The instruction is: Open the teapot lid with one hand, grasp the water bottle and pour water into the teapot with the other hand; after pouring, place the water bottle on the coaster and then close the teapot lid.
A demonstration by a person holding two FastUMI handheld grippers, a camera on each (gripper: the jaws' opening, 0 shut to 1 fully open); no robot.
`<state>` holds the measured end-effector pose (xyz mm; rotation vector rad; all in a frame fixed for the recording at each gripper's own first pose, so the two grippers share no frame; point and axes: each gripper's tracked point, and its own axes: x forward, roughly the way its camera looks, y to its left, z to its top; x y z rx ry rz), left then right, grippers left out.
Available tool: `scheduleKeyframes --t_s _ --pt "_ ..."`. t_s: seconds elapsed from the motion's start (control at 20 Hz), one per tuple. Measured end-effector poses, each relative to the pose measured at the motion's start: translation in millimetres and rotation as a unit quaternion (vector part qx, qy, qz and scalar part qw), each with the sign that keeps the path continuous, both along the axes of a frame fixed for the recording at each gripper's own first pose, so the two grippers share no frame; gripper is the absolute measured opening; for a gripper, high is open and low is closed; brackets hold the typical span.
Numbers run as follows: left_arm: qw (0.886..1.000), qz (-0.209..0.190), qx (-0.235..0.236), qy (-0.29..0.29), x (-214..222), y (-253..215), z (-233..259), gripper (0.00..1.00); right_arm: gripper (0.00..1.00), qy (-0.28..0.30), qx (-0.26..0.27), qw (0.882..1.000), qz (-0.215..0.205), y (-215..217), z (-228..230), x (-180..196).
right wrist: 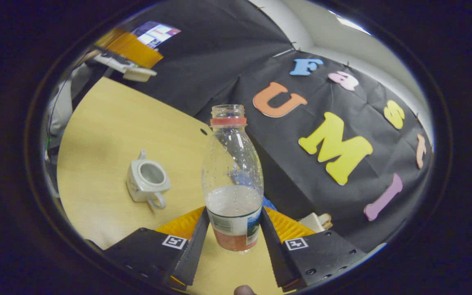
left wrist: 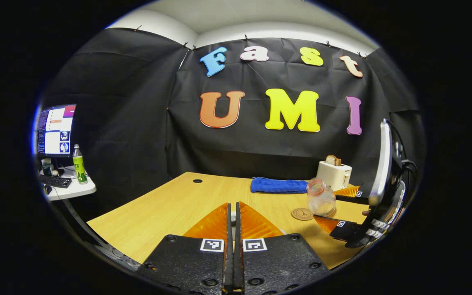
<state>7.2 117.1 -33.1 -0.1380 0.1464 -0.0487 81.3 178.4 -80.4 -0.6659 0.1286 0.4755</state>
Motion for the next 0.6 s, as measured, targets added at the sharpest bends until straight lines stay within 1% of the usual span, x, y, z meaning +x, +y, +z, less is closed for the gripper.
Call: scheduleKeyframes --t_s 0.1,0.15,0.2,0.3,0.45,0.55,0.6 --pt "1.0 -0.004 0.005 0.0 -0.1 -2.5 -1.0 0.03 0.73 0.035 0.074 0.997 -0.013 -8.9 12.3 1.2" --pt "1.0 -0.007 0.006 0.001 0.3 -4.4 -1.8 0.03 0.71 0.044 0.103 0.993 -0.022 -14.2 18.4 4.6" --pt "1.0 -0.009 0.006 0.001 0.5 -6.0 -1.7 0.03 0.71 0.049 0.129 0.99 -0.029 -12.0 27.9 15.8" --pt "1.0 -0.01 0.008 0.0 0.2 -6.9 -1.0 0.03 0.71 0.065 0.175 0.982 -0.041 -21.1 36.3 29.7" --pt "1.0 -0.008 0.008 0.0 0.7 -4.6 -1.8 0.03 0.71 0.099 0.236 0.965 -0.052 -23.3 37.5 52.6" --pt "1.0 -0.007 0.007 0.004 0.6 -2.2 -4.0 0.03 0.72 0.121 0.266 0.955 -0.058 -22.2 30.0 70.7" --pt "1.0 -0.005 0.007 0.005 -0.4 -0.7 -4.8 0.03 0.72 0.127 0.273 0.952 -0.059 -20.3 26.7 80.7"
